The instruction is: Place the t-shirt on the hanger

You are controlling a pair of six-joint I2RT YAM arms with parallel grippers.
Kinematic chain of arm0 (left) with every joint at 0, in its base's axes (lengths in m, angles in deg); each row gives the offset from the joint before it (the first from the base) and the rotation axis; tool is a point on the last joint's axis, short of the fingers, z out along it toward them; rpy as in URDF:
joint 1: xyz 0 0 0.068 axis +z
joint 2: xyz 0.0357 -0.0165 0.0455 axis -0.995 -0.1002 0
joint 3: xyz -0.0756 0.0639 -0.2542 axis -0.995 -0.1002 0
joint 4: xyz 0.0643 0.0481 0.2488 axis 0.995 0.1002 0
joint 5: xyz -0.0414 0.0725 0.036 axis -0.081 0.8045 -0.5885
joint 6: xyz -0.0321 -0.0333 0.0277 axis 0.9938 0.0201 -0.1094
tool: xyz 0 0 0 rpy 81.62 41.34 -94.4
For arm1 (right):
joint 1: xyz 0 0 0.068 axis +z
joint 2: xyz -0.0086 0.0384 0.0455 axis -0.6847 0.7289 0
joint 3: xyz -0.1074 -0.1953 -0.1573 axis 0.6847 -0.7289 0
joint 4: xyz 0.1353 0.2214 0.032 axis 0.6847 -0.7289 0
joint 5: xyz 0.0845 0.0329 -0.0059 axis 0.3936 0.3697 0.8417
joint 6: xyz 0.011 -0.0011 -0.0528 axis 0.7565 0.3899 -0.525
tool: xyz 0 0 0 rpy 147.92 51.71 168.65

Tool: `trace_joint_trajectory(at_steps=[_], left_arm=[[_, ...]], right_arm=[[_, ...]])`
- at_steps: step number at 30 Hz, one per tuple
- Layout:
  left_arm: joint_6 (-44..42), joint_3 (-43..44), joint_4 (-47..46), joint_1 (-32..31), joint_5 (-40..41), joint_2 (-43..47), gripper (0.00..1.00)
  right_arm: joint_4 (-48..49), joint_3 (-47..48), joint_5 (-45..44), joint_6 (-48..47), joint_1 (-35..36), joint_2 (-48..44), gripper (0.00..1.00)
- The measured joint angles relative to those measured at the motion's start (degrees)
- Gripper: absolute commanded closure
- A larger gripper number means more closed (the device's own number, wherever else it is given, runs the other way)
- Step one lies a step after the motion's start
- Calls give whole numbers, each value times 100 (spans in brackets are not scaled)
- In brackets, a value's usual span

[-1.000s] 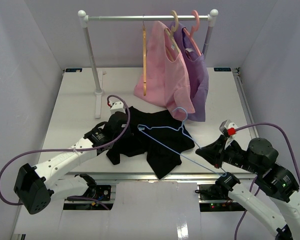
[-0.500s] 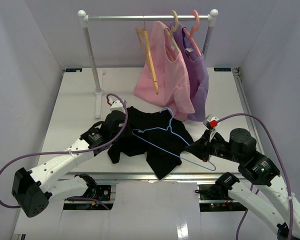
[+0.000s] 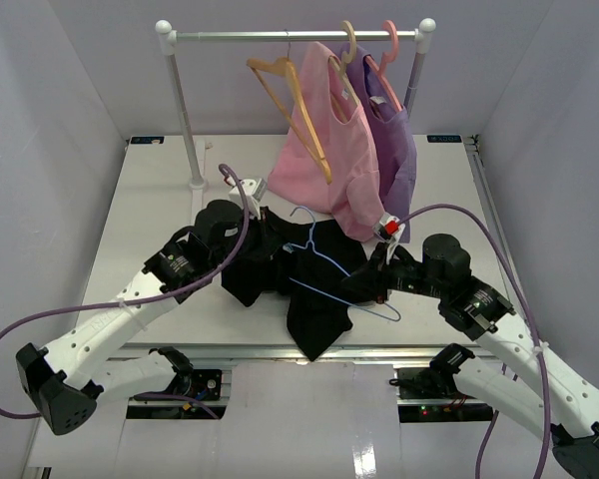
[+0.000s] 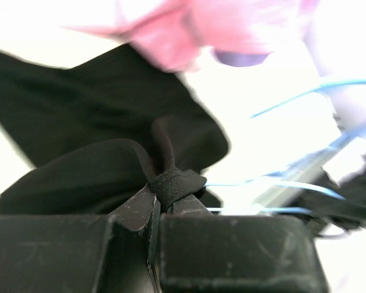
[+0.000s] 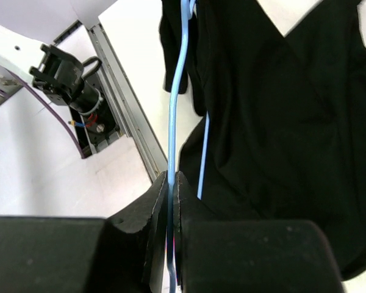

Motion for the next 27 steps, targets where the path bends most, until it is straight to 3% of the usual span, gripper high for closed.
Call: trace_joint_trajectory(at_steps=[6, 16, 18, 20, 23, 25, 27], left_arm=[[-301, 493, 75, 0, -694, 149, 100], [-453, 610, 334, 11, -1826, 142, 100], [-450, 610, 355, 11, -2035, 85, 93], [-450, 610, 400, 11, -2187, 61, 70], [-486, 648, 566, 11, -2299, 72, 49], [-513, 723, 722, 11, -2293, 101, 41], [-564, 847, 923, 11, -2259, 143, 39]], right_arm=[[892, -125, 106, 174, 153, 322, 92], [2548, -761, -148, 519, 423, 607, 92], [2824, -859, -168, 573, 459, 675, 92], [3119, -979, -170, 621, 482, 698, 92], [3558, -1212, -154, 705, 506, 655, 92], [3967, -1499, -149, 796, 511, 496, 92], [4458, -1878, -137, 887, 512, 218, 92]])
